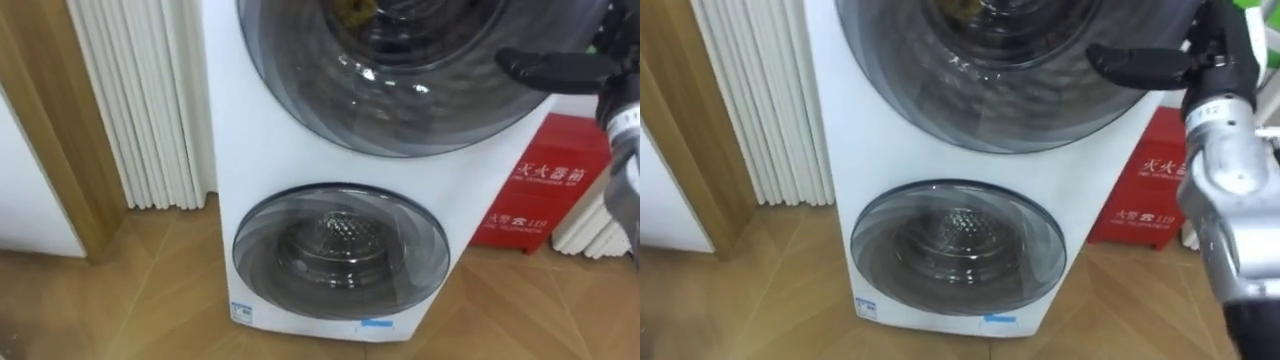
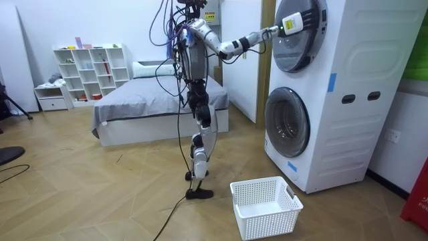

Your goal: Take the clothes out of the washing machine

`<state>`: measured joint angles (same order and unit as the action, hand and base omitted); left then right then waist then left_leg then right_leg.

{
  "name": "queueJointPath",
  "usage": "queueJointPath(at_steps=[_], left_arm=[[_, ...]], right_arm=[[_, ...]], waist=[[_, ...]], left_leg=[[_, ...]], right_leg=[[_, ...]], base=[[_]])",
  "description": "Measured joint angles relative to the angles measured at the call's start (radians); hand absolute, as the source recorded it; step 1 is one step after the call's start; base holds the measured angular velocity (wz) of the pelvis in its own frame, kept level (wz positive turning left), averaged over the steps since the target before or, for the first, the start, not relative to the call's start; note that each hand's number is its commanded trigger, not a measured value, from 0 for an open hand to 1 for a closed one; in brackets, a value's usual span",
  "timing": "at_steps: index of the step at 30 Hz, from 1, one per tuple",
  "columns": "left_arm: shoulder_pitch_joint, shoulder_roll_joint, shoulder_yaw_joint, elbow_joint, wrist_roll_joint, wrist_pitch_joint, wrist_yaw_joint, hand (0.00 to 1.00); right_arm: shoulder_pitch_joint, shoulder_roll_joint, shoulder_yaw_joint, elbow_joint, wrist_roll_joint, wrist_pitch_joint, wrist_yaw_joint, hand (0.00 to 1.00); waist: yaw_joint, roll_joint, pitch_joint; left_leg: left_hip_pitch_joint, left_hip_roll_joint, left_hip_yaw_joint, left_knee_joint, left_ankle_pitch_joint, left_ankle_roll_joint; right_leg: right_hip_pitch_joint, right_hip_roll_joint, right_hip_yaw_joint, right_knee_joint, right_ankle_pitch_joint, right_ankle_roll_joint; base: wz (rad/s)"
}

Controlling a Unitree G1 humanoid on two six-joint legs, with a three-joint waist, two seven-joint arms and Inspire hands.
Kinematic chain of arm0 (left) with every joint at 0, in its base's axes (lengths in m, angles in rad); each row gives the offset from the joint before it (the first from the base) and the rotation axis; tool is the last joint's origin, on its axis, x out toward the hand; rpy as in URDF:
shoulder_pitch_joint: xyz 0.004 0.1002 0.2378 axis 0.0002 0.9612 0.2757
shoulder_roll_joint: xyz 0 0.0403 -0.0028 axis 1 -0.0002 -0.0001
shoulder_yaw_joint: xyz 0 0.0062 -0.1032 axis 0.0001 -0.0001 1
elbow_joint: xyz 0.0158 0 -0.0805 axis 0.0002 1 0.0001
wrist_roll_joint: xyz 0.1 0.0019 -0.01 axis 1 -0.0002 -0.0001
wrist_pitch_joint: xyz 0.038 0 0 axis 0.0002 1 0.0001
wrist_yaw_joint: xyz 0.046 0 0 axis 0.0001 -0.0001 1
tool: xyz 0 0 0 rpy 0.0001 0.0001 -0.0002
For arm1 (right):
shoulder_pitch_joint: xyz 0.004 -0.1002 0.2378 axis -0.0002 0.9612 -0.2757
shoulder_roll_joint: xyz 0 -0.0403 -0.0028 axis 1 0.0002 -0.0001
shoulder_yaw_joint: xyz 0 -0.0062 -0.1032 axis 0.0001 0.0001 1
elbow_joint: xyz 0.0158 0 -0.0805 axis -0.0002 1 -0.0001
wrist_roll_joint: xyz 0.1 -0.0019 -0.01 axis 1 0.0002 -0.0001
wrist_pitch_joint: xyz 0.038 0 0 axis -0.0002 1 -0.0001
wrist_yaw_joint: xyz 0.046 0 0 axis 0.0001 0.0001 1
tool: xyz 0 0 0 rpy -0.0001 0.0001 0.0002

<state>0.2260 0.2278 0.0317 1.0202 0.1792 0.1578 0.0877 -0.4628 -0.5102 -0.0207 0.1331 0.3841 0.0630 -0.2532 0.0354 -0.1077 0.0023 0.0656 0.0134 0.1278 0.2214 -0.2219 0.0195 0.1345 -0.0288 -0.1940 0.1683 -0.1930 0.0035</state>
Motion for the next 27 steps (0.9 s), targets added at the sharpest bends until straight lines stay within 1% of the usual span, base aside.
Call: queueJointPath(at_steps=[2, 3, 4, 5, 7, 8, 10, 11, 12, 14, 16, 18, 20, 22, 25, 26, 27], left_arm=[[-0.003, 0.0, 0.0, 0.009, 0.001, -0.002, 0.002, 0.0], [-0.006, 0.0, -0.002, 0.013, -0.001, -0.005, 0.007, 0.0], [-0.014, 0.0, -0.017, 0.013, -0.007, -0.006, 0.014, 0.0], [-0.016, 0.001, -0.025, 0.013, -0.014, -0.006, 0.016, 0.0], [-0.018, 0.001, -0.049, 0.023, -0.036, -0.006, 0.015, 0.0], [-0.016, 0.0, -0.056, 0.025, -0.05, -0.006, 0.015, 0.0], [-0.016, -0.004, -0.056, 0.041, -0.068, -0.007, 0.015, 0.0], [-0.016, -0.006, -0.056, 0.044, -0.069, -0.007, 0.015, 0.0], [-0.015, -0.01, -0.056, 0.046, -0.069, -0.009, 0.015, 0.0], [-0.015, -0.012, -0.056, 0.055, -0.069, -0.015, 0.015, 0.0], [-0.015, -0.012, -0.056, 0.06, -0.069, -0.015, 0.016, 0.0], [-0.012, -0.011, -0.055, 0.061, -0.072, -0.017, 0.016, 0.0], [-0.004, -0.011, -0.054, 0.063, -0.081, -0.029, 0.016, 0.0], [0.001, -0.012, -0.054, 0.068, -0.082, -0.041, 0.015, 0.0], [0.002, -0.013, -0.053, 0.089, -0.081, -0.059, 0.011, 0.0], [0.002, -0.013, -0.051, 0.094, -0.082, -0.062, 0.01, 0.0], [0.006, -0.017, -0.043, 0.095, -0.084, -0.066, 0.009, 0.0]], right_arm=[[0.034, 0.024, 0.001, -0.031, 0.002, -0.009, 0.008, 0.0], [0.055, 0.037, 0.0, -0.044, 0.01, -0.021, 0.013, 0.0], [0.076, 0.046, 0.0, -0.057, 0.015, -0.032, 0.013, 0.0], [0.085, 0.05, 0.0, -0.066, 0.012, -0.035, 0.013, 0.0], [0.127, 0.066, 0.0, -0.09, 0.005, -0.055, 0.018, 0.0], [0.169, 0.081, -0.001, -0.115, 0.005, -0.069, 0.025, 0.0], [0.236, 0.118, 0.001, -0.152, 0.006, -0.077, 0.054, 0.0], [0.246, 0.126, 0.003, -0.153, 0.006, -0.076, 0.066, 0.0], [0.268, 0.129, 0.018, -0.153, 0.006, -0.075, 0.075, 0.0], [0.296, 0.129, 0.028, -0.154, 0.006, -0.074, 0.095, 0.0], [0.316, 0.129, 0.043, -0.156, 0.004, -0.067, 0.114, 0.0], [0.363, 0.13, 0.058, -0.179, 0.003, -0.056, 0.135, 0.0], [0.402, 0.141, 0.058, -0.213, -0.006, -0.052, 0.152, 0.0], [0.429, 0.155, 0.06, -0.247, -0.009, -0.049, 0.16, 0.0], [0.447, 0.155, 0.057, -0.31, -0.008, -0.035, 0.169, 0.0], [0.45, 0.154, 0.055, -0.325, -0.007, -0.029, 0.169, 0.0], [0.457, 0.154, 0.048, -0.369, 0.007, -0.009, 0.169, 0.0]], waist=[[-0.001, 0.001, -0.0001], [-0.004, 0.002, 0.0003], [-0.004, 0.005, 0.0019], [-0.004, 0.009, 0.0032], [-0.004, 0.015, 0.0018], [-0.004, 0.018, 0.0006], [-0.004, 0.029, -0.0022], [-0.004, 0.033, -0.0036], [-0.005, 0.041, -0.0073], [-0.006, 0.051, -0.0138], [-0.006, 0.062, -0.0137], [-0.006, 0.069, -0.0155], [-0.005, 0.068, -0.015], [-0.007, 0.063, -0.0123], [-0.013, 0.05, -0.0048], [-0.015, 0.049, -0.0057], [-0.023, 0.048, -0.0058]], left_leg=[[0.001, 0.004, 0.009, 0.001, 0.0, -0.001], [-0.002, 0.006, 0.009, 0.002, -0.002, -0.003], [-0.006, 0.008, 0.009, 0.002, -0.003, -0.004], [-0.008, 0.009, 0.01, 0.001, -0.003, -0.005], [-0.012, 0.01, 0.007, 0.005, -0.005, -0.006], [-0.013, 0.01, 0.007, 0.01, -0.006, -0.006], [-0.014, 0.013, 0.011, 0.016, -0.007, -0.007], [-0.014, 0.014, 0.013, 0.016, -0.007, -0.007], [-0.014, 0.014, 0.014, 0.017, -0.006, -0.007], [-0.013, 0.014, 0.015, 0.018, -0.006, -0.007], [-0.01, 0.014, 0.019, 0.018, -0.006, -0.007], [-0.009, 0.015, 0.022, 0.017, -0.005, -0.007], [-0.004, 0.016, 0.023, 0.015, -0.005, -0.007], [-0.003, 0.016, 0.025, 0.014, -0.005, -0.007], [-0.006, 0.017, 0.037, 0.01, -0.005, -0.007], [-0.007, 0.017, 0.038, 0.01, -0.005, -0.007], [-0.009, 0.016, 0.037, 0.009, -0.005, -0.007]], right_leg=[[-0.001, 0.001, -0.001, 0.0, 0.0, -0.001], [-0.005, 0.003, -0.002, 0.001, 0.001, -0.002], [-0.009, 0.004, -0.003, 0.001, 0.003, -0.006], [-0.011, 0.004, -0.001, 0.003, 0.004, -0.006], [-0.014, 0.005, 0.004, 0.003, 0.006, -0.009], [-0.014, 0.007, 0.006, 0.004, 0.007, -0.01], [-0.015, 0.011, 0.026, 0.006, 0.009, -0.012], [-0.016, 0.012, 0.028, 0.006, 0.01, -0.012], [-0.017, 0.012, 0.029, 0.007, 0.011, -0.013], [-0.017, 0.012, 0.029, 0.009, 0.012, -0.013], [-0.018, 0.012, 0.029, 0.013, 0.012, -0.013], [-0.018, 0.012, 0.028, 0.017, 0.012, -0.013], [-0.016, 0.012, 0.029, 0.018, 0.012, -0.013], [-0.016, 0.012, 0.029, 0.018, 0.012, -0.013], [-0.026, 0.012, 0.032, 0.019, 0.012, -0.013], [-0.029, 0.012, 0.033, 0.02, 0.012, -0.013], [-0.032, 0.012, 0.035, 0.019, 0.012, -0.013]], base=[[-0.2], [-0.09], [0.0], [-0.04], [-0.04], [-0.05], [-0.1], [-0.09], [-0.04], [0.0], [0.0], [0.0], [0.0], [-0.04], [-0.12], [-0.07], [0.0]])
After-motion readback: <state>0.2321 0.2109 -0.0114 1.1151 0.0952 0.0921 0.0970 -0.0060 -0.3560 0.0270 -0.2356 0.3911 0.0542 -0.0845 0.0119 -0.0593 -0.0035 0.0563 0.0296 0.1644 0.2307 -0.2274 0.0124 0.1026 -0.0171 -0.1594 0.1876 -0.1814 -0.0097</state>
